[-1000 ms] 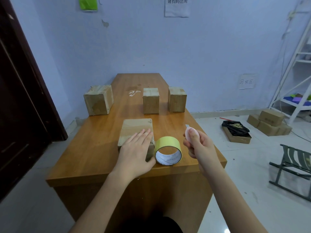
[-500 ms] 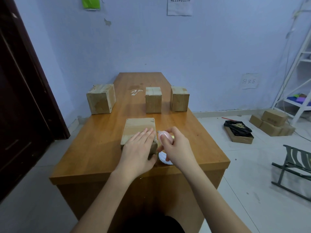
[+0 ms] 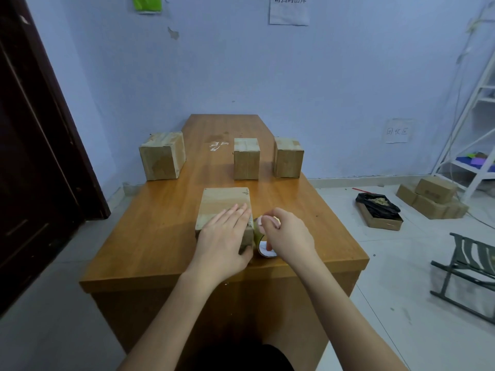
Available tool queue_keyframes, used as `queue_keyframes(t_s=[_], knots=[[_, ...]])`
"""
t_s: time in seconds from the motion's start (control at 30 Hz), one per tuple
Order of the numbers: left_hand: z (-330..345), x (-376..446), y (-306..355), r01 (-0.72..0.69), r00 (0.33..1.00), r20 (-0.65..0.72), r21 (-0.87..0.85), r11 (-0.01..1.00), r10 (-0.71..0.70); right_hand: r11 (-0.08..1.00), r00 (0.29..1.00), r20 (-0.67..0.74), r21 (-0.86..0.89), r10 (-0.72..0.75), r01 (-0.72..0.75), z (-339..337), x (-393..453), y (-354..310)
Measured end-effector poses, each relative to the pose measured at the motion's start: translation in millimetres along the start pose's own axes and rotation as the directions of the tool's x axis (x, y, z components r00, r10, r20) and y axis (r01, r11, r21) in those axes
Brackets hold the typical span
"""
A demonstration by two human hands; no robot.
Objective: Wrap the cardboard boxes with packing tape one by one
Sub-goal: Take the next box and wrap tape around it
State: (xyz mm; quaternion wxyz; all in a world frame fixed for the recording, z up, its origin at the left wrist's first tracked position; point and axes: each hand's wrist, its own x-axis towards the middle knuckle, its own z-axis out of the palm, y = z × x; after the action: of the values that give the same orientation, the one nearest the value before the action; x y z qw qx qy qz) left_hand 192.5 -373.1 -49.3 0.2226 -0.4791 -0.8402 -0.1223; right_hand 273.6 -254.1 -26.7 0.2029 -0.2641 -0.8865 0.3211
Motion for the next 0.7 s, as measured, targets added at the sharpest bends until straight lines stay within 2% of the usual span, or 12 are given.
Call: queue_keyframes(t_s=[0.13, 0.27, 0.4, 0.7], knots=[[-0.1, -0.5, 0.2, 0.003, 1.0, -0.004, -0.009, 1.0, -0.004, 0.998, 0.998, -0.055, 0.059, 0.022, -0.019, 10.7, -1.6, -0.5], [-0.6, 0.0, 0.1, 0.001, 1.0, -0.004, -0.009, 1.0, -0.001, 0.998, 0.998, -0.05, 0.061, 0.025, -0.022, 12.0, 2.0, -3.0], [-1.0, -0.2, 0.2, -0.001, 1.0, -0.004, 0.002, 1.0, 0.001, 0.995, 0.999, -0.002, 0.092, 0.036, -0.036, 10.3, 4.9, -3.6], [2.0, 1.5, 0.5, 0.028, 0.999, 0.028, 0.01, 1.0, -0.028, 0.943, 0.99, 0.126, 0.316, 0.067, -0.104, 5.1, 6.0, 1.7]])
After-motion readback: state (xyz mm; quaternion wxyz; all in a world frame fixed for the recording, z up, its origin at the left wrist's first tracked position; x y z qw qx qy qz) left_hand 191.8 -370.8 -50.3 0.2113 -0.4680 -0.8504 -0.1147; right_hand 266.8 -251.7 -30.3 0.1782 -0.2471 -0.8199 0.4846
